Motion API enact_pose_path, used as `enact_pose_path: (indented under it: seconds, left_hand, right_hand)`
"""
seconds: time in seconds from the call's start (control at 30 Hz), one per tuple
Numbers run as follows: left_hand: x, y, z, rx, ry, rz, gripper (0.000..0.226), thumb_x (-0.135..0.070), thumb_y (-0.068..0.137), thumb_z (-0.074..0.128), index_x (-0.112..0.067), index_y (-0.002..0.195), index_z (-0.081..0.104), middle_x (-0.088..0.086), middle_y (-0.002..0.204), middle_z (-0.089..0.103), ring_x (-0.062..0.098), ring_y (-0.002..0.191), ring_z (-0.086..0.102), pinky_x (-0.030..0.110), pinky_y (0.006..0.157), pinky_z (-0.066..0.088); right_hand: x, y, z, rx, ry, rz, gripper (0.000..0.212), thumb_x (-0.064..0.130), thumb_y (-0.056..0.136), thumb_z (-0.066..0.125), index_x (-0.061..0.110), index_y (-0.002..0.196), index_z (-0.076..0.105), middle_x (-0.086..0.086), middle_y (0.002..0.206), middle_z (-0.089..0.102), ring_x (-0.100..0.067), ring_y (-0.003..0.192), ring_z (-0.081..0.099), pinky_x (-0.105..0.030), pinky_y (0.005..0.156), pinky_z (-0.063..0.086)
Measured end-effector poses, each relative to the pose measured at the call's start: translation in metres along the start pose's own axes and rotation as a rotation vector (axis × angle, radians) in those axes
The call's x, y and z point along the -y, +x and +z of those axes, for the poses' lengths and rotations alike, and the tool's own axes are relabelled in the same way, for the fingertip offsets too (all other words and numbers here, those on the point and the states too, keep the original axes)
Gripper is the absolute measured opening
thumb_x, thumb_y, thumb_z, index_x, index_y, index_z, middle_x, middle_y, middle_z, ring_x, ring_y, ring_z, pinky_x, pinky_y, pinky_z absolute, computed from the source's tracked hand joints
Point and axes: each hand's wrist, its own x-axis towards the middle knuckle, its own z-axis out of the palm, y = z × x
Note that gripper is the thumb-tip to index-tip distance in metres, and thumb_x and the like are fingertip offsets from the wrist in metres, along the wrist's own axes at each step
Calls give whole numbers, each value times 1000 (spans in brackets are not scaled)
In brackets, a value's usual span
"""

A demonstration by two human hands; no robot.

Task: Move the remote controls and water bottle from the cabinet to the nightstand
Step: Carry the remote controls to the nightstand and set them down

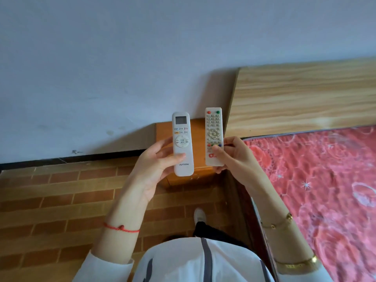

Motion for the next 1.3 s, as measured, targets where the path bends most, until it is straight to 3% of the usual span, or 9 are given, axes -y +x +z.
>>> enact_pose_path:
  seconds: [0.23, 0.5, 0.73, 1.03, 1.3]
  left_hand:
    - [-18, 71, 9, -95, -43, -48, 57, -4, 80, 73, -21, 132, 56, -1, 111, 74, 19, 101, 72, 42, 86, 59]
    - [-21, 163, -12, -143, -112, -156, 59, 1, 80, 71, -16, 134, 54, 4, 114, 73, 23, 105, 70, 46, 94, 54]
    - [-3, 262, -38, -186, -137, -240, 63, 6, 80, 69, -13, 137, 51, 8, 120, 70, 25, 107, 69, 41, 90, 57]
    - [81, 392, -71, -236, -55, -276, 66, 0, 82, 69, -16, 142, 45, 5, 131, 63, 25, 117, 63, 49, 97, 52]
    - [199, 471, -97, -274, 2, -368, 61, -2, 82, 72, -18, 137, 52, 0, 127, 64, 20, 113, 63, 36, 87, 56]
  right_hand:
    - [3, 93, -6, 118, -61, 36, 34, 26, 90, 60, 7, 114, 46, -8, 108, 71, -14, 76, 72, -26, 59, 56]
    - [-18, 193, 18, 174, -105, 145, 30, 27, 92, 58, 12, 113, 43, 0, 98, 70, -9, 71, 72, -23, 57, 57]
    - [-60, 280, 54, 147, -150, 235, 29, 25, 93, 59, 10, 113, 45, -5, 109, 67, -18, 80, 71, -37, 66, 61]
    - [-174, 378, 87, 103, -176, 322, 30, 24, 92, 60, 12, 117, 49, -3, 108, 63, -13, 87, 69, -31, 63, 61]
    - [-299, 427, 104, 50, -242, 417, 28, 20, 91, 62, 10, 115, 51, -1, 100, 63, -13, 71, 70, -24, 53, 58]
